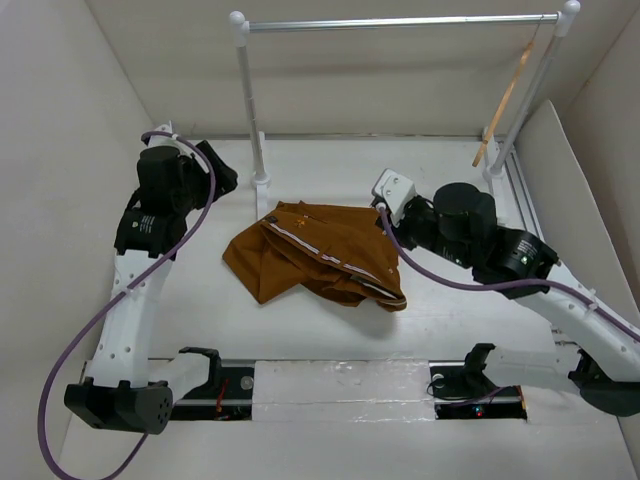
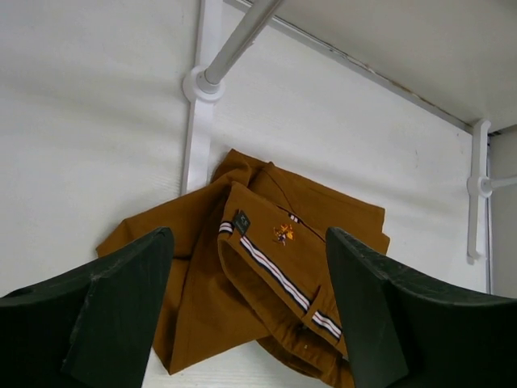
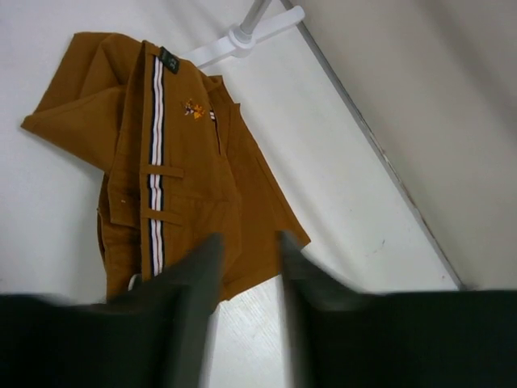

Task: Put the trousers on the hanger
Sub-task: Flatten out the trousers at the center of the board.

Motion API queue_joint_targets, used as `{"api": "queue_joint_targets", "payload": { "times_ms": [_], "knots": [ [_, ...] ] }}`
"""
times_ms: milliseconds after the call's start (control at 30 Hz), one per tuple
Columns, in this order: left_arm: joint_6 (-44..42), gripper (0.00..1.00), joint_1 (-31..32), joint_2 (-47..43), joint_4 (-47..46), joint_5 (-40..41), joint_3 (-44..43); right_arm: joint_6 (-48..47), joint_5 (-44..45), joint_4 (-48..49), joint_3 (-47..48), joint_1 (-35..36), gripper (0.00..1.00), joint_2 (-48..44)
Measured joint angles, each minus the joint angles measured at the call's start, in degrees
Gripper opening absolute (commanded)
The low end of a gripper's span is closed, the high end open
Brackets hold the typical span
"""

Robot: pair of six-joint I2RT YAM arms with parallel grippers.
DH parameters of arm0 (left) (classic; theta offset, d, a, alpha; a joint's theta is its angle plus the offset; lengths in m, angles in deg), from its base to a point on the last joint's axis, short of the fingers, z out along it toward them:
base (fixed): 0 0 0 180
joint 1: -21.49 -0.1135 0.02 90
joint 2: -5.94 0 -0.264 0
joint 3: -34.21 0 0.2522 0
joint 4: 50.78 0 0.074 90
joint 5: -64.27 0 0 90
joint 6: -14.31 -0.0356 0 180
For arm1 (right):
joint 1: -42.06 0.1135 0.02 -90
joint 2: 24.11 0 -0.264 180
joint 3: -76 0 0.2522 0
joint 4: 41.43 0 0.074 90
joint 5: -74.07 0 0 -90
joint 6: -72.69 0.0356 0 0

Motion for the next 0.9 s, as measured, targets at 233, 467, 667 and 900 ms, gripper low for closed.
{"api": "queue_joint_targets", "payload": {
  "times_ms": [233,467,667,900],
  "knots": [
    [3.1,0.0,0.0,-0.3,1.4,7.8,-2.2,0.4,-1.6,0.3,-0.5,0.0,0.0,0.2],
    [6.5,0.19,-2.8,-1.7,1.1,12.6,3.5,-1.1,-7.9,4.3,-1.1,0.0,0.43,5.8],
    [9.9,0.77,-17.8,1.9,-3.2,1.5,17.6,-3.2,-13.7,8.8,-1.8,1.4,0.86,16.8],
    [14.0,0.79,-19.7,2.6,-8.7,-7.8,31.4,-4.5,-15.2,10.6,2.6,2.8,0.92,33.5]
  ]
}}
